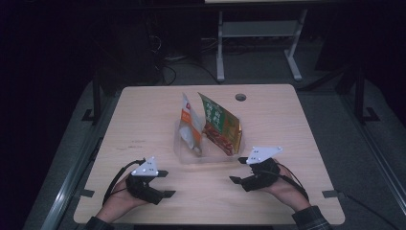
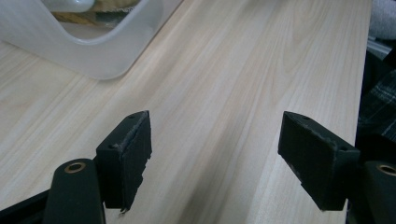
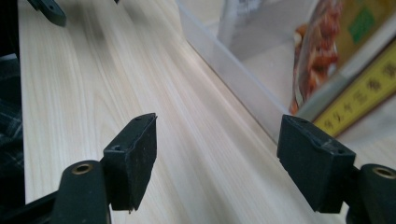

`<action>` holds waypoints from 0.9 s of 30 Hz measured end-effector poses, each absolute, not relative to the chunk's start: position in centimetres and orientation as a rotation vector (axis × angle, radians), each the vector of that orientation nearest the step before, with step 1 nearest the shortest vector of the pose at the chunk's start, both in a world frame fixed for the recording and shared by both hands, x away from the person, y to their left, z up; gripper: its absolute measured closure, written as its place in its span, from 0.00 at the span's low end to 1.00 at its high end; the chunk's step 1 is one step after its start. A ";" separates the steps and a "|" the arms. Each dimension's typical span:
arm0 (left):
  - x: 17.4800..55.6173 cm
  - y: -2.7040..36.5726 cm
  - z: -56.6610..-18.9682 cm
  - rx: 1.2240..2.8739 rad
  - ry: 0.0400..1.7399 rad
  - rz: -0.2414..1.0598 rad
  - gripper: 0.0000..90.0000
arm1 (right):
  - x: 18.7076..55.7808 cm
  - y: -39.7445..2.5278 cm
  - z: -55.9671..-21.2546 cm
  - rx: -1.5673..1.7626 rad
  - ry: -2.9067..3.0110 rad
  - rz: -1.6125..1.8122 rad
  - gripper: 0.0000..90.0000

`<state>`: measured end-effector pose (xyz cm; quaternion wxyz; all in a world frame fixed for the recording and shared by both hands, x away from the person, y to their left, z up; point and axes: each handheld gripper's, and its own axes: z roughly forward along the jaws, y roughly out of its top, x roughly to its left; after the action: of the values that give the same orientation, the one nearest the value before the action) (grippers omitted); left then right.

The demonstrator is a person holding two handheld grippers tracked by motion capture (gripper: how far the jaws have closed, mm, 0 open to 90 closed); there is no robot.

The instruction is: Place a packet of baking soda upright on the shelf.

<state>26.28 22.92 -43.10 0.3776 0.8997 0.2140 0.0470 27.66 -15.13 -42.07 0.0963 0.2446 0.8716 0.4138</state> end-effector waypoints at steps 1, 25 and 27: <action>26.3 22.9 -43.2 2.305 0.544 0.124 0.28 | 27.6 -15.4 -42.2 0.733 2.583 1.218 0.31; 26.1 22.8 -44.1 2.469 0.474 0.119 0.27 | 26.5 -18.8 -44.4 0.781 2.616 1.061 0.29; 26.1 22.8 -44.1 2.468 0.474 0.123 0.27 | 26.5 -18.7 -44.4 0.779 2.613 1.069 0.28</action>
<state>26.15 22.82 -44.12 0.3078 0.9333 0.1791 0.0467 26.52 -18.75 -44.36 0.1060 0.2646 0.8872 0.3628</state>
